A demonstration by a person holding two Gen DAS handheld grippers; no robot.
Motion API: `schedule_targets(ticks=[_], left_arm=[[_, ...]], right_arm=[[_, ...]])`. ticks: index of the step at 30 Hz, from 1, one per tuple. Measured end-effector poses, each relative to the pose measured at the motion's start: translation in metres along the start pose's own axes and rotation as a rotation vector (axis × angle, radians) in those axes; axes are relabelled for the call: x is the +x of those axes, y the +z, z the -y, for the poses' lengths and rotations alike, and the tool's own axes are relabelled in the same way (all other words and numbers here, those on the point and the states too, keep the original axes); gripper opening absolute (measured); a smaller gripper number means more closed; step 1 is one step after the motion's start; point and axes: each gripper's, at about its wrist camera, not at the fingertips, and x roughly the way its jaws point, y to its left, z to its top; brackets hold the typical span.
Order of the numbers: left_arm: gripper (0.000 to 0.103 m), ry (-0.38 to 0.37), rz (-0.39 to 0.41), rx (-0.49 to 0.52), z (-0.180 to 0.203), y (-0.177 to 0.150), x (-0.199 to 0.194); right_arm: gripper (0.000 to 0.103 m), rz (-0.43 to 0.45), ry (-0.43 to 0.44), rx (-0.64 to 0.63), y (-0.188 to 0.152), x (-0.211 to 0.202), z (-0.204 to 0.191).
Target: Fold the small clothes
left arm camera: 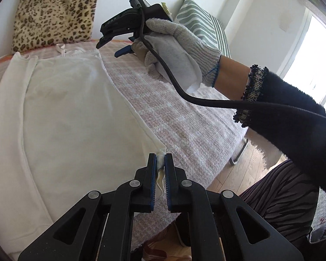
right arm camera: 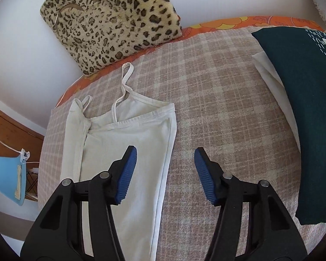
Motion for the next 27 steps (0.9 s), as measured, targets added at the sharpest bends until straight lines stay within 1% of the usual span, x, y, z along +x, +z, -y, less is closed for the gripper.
schedule_targets(ticks=[2, 4, 7, 8, 9, 13, 16, 21, 24, 27], left_arm=[[0.006, -0.001, 0.004, -0.031, -0.007, -0.002, -0.004], [0.006, -0.004, 0.003, -0.055, -0.013, -0.004, -0.007], [0.006, -0.003, -0.002, -0.075, -0.019, -0.006, -0.01], [0.006, -0.006, -0.004, -0.081, -0.021, -0.008, -0.01], [0.006, -0.004, -0.004, -0.087, -0.022, -0.009, -0.012], [0.005, -0.018, 0.003, -0.125, -0.026, -0.011, -0.016], [0.005, -0.008, 0.017, -0.108, -0.024, -0.012, -0.021], [0.005, -0.001, 0.02, -0.113, -0.026, -0.019, -0.03], [0.005, 0.004, 0.025, -0.13, -0.032, -0.023, -0.036], [0.005, 0.016, 0.041, -0.142, -0.038, -0.027, -0.044]], right_arm=[[0.056, -0.001, -0.014, 0.012, 0.007, 0.015, 0.0], [0.05, 0.001, -0.013, 0.039, 0.011, 0.027, 0.002], [0.031, 0.027, -0.041, 0.033, 0.014, 0.033, -0.002], [0.015, 0.019, -0.044, 0.022, 0.016, 0.036, -0.005], [0.008, 0.016, -0.058, 0.017, 0.016, 0.037, -0.007], [0.006, 0.037, -0.093, 0.026, 0.019, 0.032, -0.013], [0.006, 0.066, -0.103, 0.014, 0.024, 0.02, -0.027], [0.005, 0.067, -0.137, -0.084, 0.029, 0.014, -0.07], [0.005, 0.051, -0.17, -0.148, 0.028, 0.021, -0.097], [0.005, 0.034, -0.192, -0.185, 0.026, 0.032, -0.12]])
